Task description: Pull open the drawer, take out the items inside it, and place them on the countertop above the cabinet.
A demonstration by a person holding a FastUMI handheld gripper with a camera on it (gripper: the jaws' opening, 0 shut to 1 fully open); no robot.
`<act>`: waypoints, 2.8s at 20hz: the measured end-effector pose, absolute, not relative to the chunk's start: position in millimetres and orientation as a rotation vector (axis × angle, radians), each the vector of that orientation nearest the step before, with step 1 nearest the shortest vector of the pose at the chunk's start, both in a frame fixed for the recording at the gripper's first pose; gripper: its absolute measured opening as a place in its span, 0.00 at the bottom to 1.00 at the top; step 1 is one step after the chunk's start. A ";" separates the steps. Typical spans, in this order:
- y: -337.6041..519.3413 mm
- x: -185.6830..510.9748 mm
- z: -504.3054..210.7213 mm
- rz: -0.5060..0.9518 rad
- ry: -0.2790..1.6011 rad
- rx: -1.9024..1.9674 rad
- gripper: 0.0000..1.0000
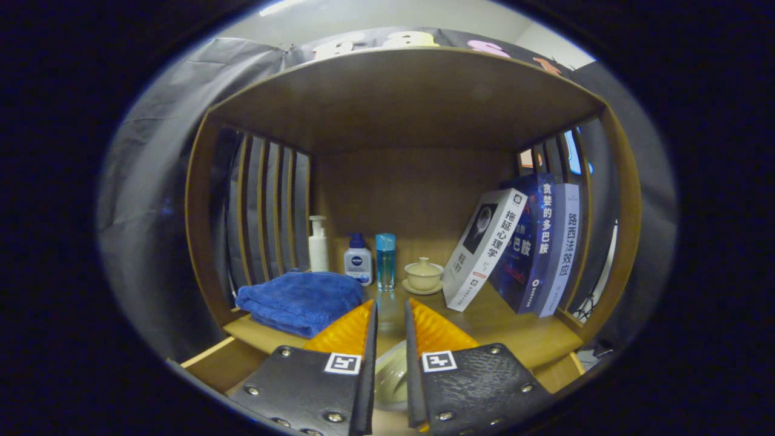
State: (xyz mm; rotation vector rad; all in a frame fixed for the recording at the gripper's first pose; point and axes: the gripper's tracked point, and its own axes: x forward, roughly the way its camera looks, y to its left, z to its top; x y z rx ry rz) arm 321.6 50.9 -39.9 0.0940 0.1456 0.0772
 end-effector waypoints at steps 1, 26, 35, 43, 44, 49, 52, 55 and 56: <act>50.3 314.6 -38.8 0.080 0.147 0.089 0.22; 57.5 80.1 -108.8 0.067 0.265 0.090 0.22; 80.4 65.7 -155.2 0.050 0.345 0.186 0.52; 73.5 81.1 -173.0 0.013 0.359 0.187 0.97; 72.3 83.6 -174.8 -0.001 0.359 0.193 0.97; 66.2 94.3 -176.8 -0.082 0.324 0.219 0.95; 66.8 100.1 -179.7 -0.076 0.319 0.170 0.96; 60.5 111.8 -179.5 -0.059 0.318 0.175 0.98; 59.0 115.3 -179.6 -0.055 0.319 0.167 0.98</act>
